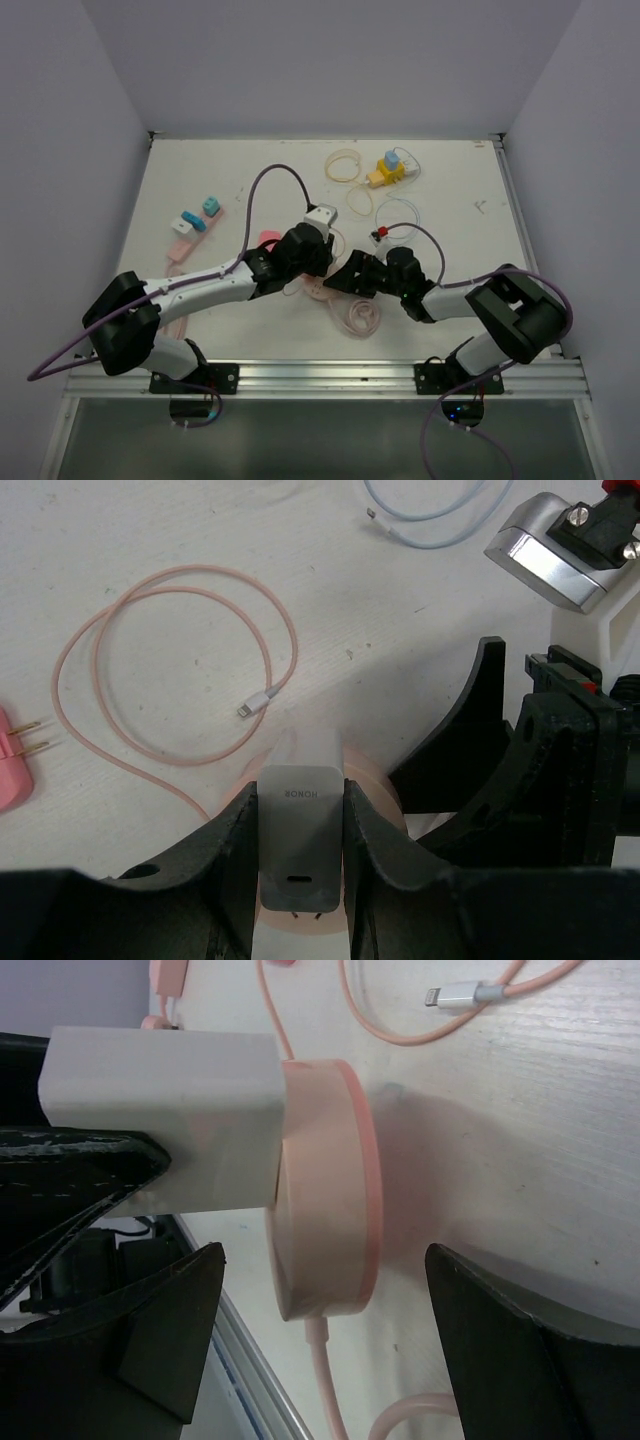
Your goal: Pull the plug off the socket
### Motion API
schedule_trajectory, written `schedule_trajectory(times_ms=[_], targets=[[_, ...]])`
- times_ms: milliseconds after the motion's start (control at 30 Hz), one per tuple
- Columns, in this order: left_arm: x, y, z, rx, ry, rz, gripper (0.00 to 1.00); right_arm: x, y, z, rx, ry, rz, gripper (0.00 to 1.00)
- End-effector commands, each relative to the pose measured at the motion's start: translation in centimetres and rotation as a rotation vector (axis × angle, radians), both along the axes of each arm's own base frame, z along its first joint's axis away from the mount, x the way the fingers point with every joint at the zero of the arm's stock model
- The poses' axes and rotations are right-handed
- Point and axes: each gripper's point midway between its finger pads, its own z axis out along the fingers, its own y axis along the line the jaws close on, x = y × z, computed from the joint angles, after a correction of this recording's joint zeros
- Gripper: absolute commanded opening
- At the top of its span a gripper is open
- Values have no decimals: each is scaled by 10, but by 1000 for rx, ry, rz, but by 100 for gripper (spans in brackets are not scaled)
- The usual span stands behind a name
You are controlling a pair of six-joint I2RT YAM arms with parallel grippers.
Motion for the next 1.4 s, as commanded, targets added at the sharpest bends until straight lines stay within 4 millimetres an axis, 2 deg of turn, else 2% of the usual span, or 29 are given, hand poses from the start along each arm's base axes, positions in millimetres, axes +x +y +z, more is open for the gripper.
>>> schedule_trajectory(times_ms=[0, 133, 167, 233, 333, 400, 433, 533, 867, 1000, 1367], targets=[[14, -25, 61, -252, -127, 21, 0, 6, 16, 29, 92, -77, 48, 84], [14, -26, 66, -286, -138, 24, 0, 5, 17, 28, 97, -78, 54, 73], [14, -26, 68, -292, -138, 24, 0, 5, 17, 26, 94, -75, 52, 65], [14, -26, 70, -300, -140, 27, 0, 4, 16, 25, 90, -71, 50, 57], [13, -24, 72, -314, -145, 34, 0, 4, 14, 21, 81, -69, 44, 36], [12, -21, 76, -329, -156, 44, 0, 4, 11, 16, 66, -63, 33, 28], [12, -20, 77, -332, -161, 48, 0, 3, 10, 14, 60, -64, 30, 18], [11, -13, 83, -352, -184, 64, 0, 3, 5, 6, 32, -54, 10, 0], [12, 11, 106, -360, -278, 114, 0, 0, -24, -38, -156, 44, -87, 0], [11, 18, 109, -357, -304, 128, 0, -4, -34, -53, -220, 97, -113, 0], [8, 26, 125, -357, -367, 108, 0, -12, -44, -84, -321, 214, -132, 0]])
